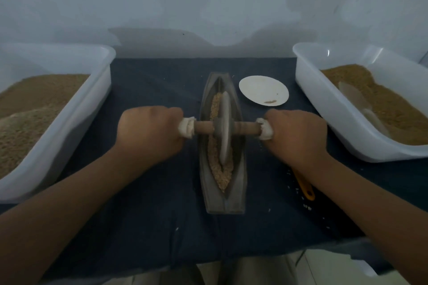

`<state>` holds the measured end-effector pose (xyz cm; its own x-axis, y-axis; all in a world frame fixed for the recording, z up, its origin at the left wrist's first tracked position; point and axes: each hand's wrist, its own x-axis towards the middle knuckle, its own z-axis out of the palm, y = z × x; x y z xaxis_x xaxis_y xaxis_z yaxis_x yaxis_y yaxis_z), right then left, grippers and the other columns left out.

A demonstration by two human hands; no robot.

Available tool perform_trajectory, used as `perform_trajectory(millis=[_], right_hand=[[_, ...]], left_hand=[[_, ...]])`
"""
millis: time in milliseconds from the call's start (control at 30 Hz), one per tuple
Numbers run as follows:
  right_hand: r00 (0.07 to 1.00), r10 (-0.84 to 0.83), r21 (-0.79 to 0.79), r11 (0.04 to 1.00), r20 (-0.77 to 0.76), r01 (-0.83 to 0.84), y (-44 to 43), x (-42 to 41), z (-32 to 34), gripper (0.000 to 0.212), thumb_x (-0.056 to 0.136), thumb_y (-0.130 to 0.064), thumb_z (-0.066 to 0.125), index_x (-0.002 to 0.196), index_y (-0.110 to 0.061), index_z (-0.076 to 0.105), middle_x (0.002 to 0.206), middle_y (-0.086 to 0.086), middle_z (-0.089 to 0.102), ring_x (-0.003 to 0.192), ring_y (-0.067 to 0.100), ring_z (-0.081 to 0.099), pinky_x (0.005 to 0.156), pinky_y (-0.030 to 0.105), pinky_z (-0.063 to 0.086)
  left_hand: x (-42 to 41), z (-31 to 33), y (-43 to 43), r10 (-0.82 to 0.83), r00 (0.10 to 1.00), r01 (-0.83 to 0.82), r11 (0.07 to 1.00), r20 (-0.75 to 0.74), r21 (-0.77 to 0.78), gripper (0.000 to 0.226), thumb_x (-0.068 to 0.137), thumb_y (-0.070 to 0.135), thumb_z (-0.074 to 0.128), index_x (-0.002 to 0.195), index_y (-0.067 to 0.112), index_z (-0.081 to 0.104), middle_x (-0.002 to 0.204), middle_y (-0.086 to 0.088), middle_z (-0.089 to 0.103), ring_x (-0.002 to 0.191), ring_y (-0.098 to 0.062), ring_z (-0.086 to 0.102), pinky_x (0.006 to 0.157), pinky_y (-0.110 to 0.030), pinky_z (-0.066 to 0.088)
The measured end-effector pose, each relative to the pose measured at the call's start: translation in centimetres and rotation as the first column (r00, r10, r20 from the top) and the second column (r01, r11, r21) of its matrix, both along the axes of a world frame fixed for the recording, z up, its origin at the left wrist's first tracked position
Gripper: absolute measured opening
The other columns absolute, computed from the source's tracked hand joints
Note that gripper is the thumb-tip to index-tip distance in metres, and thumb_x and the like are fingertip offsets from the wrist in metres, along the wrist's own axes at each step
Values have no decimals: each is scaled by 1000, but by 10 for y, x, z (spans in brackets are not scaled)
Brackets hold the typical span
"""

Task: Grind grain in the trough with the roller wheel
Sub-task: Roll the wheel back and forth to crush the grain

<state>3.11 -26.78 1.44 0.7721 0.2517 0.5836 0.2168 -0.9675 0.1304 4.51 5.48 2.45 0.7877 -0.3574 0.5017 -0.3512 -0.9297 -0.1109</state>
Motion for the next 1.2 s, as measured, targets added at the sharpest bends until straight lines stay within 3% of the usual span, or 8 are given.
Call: perform_trajectory(millis=[100, 233, 400, 500, 800, 1033, 1100, 1200], right_hand=[[997, -77, -2, 997, 17, 77, 14, 40, 13, 41, 99, -44, 52, 64, -27, 39, 52, -10, 33, 42, 15, 37, 44, 25, 30], [1000, -13, 20, 1000, -8, 13, 26, 66, 38, 64, 79, -15, 78, 60, -32, 20, 52, -13, 23, 43, 13, 30, 43, 27, 34], [999, -43, -21, 999, -18, 43, 8, 9, 12, 38, 97, -53, 45, 69, -28, 45, 56, -11, 39, 47, 16, 45, 44, 32, 43], [1000, 19, 27, 999, 7, -20, -6, -24, -8, 35, 89, -56, 51, 70, -28, 43, 61, -15, 31, 48, 15, 41, 42, 30, 38], [995, -87, -79, 993, -46, 84, 32, 64, 49, 33, 93, -35, 62, 69, -23, 42, 64, 1, 55, 55, 26, 52, 51, 35, 44], [999, 11, 27, 1000, -38, -10, 7, -22, 12, 34, 90, -53, 46, 66, -29, 41, 55, -11, 41, 45, 16, 43, 42, 34, 44], [996, 76, 4, 997, -48, -76, 2, -31, 11, 29, 83, -54, 47, 67, -30, 44, 56, -10, 42, 46, 16, 42, 42, 33, 43], [999, -6, -13, 1000, -39, 5, 10, -7, 18, 40, 97, -53, 47, 66, -28, 48, 54, -10, 42, 46, 16, 44, 44, 29, 38]], left_hand=[[45, 11, -15, 120, 988, -121, 993, -95, -3, 36, 88, 47, 63, 66, 24, 46, 62, 5, 51, 58, -29, 60, 56, -29, 41], [66, 21, -26, 170, 967, -185, 980, -188, -66, 35, 92, 51, 56, 71, 23, 52, 76, 0, 63, 71, -31, 64, 63, -33, 46], [7, 5, -4, 59, 998, -58, 998, -36, 16, 37, 87, 44, 68, 66, 24, 45, 58, 7, 49, 49, -25, 52, 50, -27, 39], [-17, -1, 8, -114, 985, 117, 993, 132, -12, 41, 91, 44, 64, 64, 24, 40, 53, 2, 44, 41, -23, 38, 50, -25, 24], [65, 10, -19, 156, 963, -193, 968, -218, -160, 41, 93, 53, 57, 66, 24, 48, 76, -2, 66, 70, -32, 65, 66, -37, 54], [-12, -4, 3, -46, 996, 50, 998, 70, -47, 37, 87, 41, 68, 64, 24, 45, 53, 4, 47, 41, -24, 45, 47, -25, 33], [-26, -9, 7, -59, 995, 64, 996, 77, -68, 37, 84, 37, 69, 63, 24, 42, 52, 6, 43, 39, -21, 36, 47, -20, 25], [-10, -10, -1, 37, 999, -35, 997, 32, -69, 43, 84, 40, 73, 62, 25, 38, 51, 8, 42, 39, -22, 40, 49, -21, 26]])
